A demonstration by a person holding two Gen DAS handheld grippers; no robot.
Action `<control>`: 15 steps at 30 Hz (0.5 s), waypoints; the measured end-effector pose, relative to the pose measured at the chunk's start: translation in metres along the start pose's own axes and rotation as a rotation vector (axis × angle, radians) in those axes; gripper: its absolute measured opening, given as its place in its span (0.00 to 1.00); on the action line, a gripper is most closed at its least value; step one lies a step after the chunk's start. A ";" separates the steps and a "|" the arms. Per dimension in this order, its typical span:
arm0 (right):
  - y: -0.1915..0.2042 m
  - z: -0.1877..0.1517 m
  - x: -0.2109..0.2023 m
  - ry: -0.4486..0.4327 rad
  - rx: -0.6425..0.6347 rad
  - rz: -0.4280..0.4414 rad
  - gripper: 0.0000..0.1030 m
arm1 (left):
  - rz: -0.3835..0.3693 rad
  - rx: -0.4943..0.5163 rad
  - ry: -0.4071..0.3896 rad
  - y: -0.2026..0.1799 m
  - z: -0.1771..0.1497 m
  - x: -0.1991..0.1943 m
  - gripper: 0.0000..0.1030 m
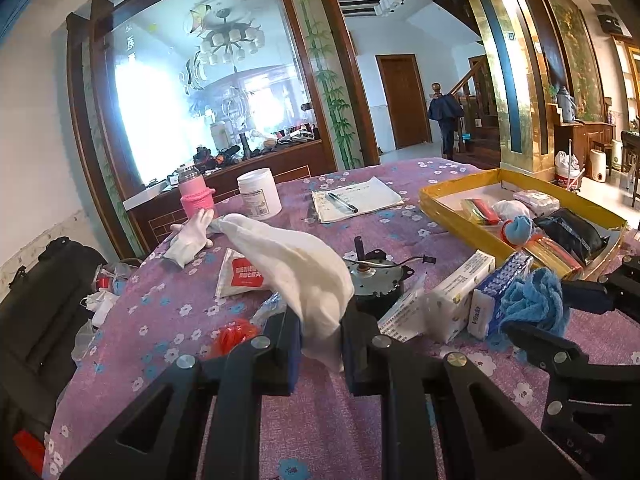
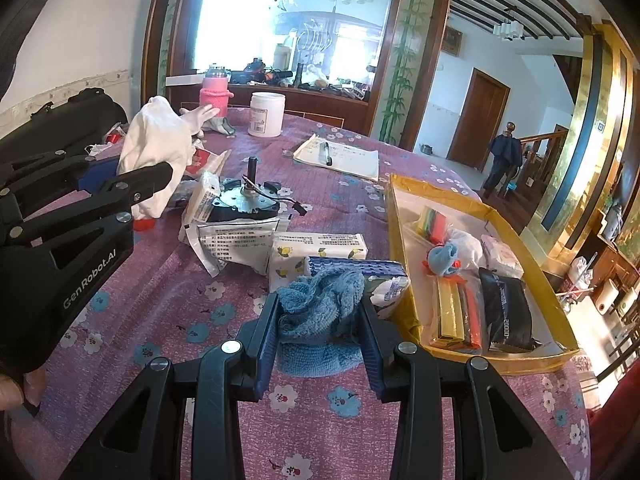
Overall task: Organize soft objects
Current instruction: 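Lift the white glove with the left tool while the right tool holds the blue towel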
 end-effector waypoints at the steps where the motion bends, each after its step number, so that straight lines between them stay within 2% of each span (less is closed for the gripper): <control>1: 0.000 0.000 -0.001 -0.001 0.001 0.001 0.39 | 0.001 -0.002 0.000 0.000 0.000 0.000 0.16; 8: -0.009 0.008 -0.012 -0.031 0.029 0.015 0.39 | -0.020 -0.049 -0.004 -0.003 0.008 -0.003 0.16; 12: -0.030 0.020 -0.027 -0.073 0.081 0.005 0.39 | -0.035 -0.036 -0.006 -0.013 0.019 -0.004 0.16; 15: -0.054 0.029 -0.035 -0.099 0.130 -0.011 0.39 | -0.074 -0.044 -0.009 -0.024 0.031 -0.007 0.16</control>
Point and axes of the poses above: each gripper's, at about its wrist camera, not at the fingertips, and x roughly the way its jaws point, y to its left, z to its top, the point moved 10 cm from there along x, roughly the way its jaws point, and after that the axes turned 15 degrees about -y, right-handed, at the moved point
